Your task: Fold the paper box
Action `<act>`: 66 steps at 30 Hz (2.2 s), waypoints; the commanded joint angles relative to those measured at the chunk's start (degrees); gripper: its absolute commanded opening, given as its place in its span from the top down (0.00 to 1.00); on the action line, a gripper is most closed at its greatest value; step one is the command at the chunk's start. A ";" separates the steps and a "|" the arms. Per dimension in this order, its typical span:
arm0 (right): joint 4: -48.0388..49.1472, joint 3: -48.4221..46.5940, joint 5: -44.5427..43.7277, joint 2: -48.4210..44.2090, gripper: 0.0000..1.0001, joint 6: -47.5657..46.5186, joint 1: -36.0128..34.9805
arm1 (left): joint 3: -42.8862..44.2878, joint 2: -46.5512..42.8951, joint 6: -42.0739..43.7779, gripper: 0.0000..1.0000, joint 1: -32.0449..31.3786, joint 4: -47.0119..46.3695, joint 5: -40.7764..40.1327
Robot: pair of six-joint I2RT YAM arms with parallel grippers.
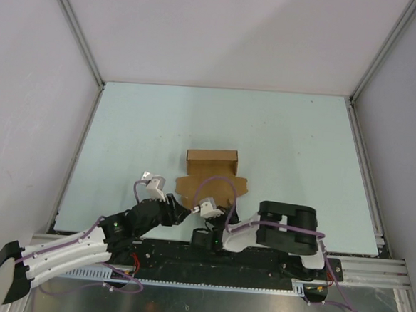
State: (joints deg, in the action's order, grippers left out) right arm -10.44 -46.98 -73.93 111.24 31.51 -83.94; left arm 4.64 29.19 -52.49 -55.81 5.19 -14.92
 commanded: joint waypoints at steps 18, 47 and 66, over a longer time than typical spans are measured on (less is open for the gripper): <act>-16.38 -6.28 3.79 4.69 0.84 17.20 -3.07 | 0.89 -1.33 0.37 0.50 -0.35 -1.15 -1.08; 18.60 18.22 22.94 -33.35 0.30 0.93 1.50 | 6.42 -3.70 8.19 0.44 -0.26 4.21 -1.25; 7.89 27.29 25.68 -69.22 0.24 6.64 3.43 | 11.00 4.11 18.47 0.37 5.52 7.29 -11.80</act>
State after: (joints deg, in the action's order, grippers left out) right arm 0.43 -21.02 -48.82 44.86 35.29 -80.77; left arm 12.16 31.20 -38.17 -53.54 12.82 -23.07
